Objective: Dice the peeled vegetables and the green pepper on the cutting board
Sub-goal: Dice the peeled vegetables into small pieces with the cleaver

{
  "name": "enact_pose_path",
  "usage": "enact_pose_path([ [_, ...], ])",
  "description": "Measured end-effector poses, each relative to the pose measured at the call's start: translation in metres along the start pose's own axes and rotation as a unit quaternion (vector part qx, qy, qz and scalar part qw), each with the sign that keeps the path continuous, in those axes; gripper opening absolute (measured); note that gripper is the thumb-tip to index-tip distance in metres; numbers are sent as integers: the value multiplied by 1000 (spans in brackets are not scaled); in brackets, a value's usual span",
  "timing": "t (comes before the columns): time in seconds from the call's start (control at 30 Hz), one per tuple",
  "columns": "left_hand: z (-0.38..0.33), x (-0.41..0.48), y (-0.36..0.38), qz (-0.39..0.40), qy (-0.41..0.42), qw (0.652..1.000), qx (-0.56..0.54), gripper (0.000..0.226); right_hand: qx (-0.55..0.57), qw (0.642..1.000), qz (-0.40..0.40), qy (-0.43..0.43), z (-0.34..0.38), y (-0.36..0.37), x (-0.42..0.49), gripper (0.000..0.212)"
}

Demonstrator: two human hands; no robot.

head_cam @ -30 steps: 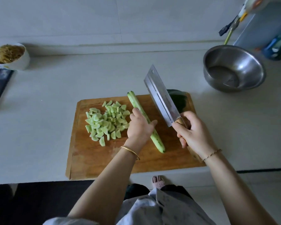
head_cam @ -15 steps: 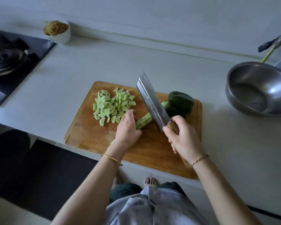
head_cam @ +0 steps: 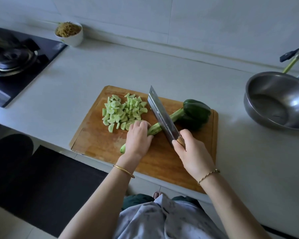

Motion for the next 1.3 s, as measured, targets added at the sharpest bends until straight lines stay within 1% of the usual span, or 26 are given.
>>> enact_pose_path([
  [0.1,0,1,0,-6,10,1000,-2,34,-18,1000,16,7,-3,-1,0,15],
  [0.27,0,1,0,-5,10,1000,-13,32,-72,997,34,10,2,-4,2,20],
  [0.43,1,1,0,-14,10,1000,-18,31,-130,990,55,13,10,6,7,15],
  [0.63,1,1,0,-17,11,999,-25,30,-121,989,75,31,3,17,17,14],
  [0.83,2,1,1,-13,0,1000,-24,33,-73,995,39,48,-5,30,12,17],
  [0.97,6,-2,2,1,-32,999,-37,35,1,997,22,68,-14,30,20,18],
  [1.03,9,-5,1,9,-54,997,-57,37,57,996,13,74,-17,29,20,20],
  [1.1,12,-7,-2,11,-82,993,-88,39,90,994,1,69,-17,26,18,21],
  [1.3,14,-9,-2,32,-208,951,-225,35,107,994,-11,28,-8,15,12,21],
])
Point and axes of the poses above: each hand's wrist, its own x-axis towards the middle knuckle, its own y-axis out of the palm, z = x × y, the point moved 6 cm from there along x, towards the middle knuckle, and after that the axes turned 5 degrees about -y, right-handed, at the moved point
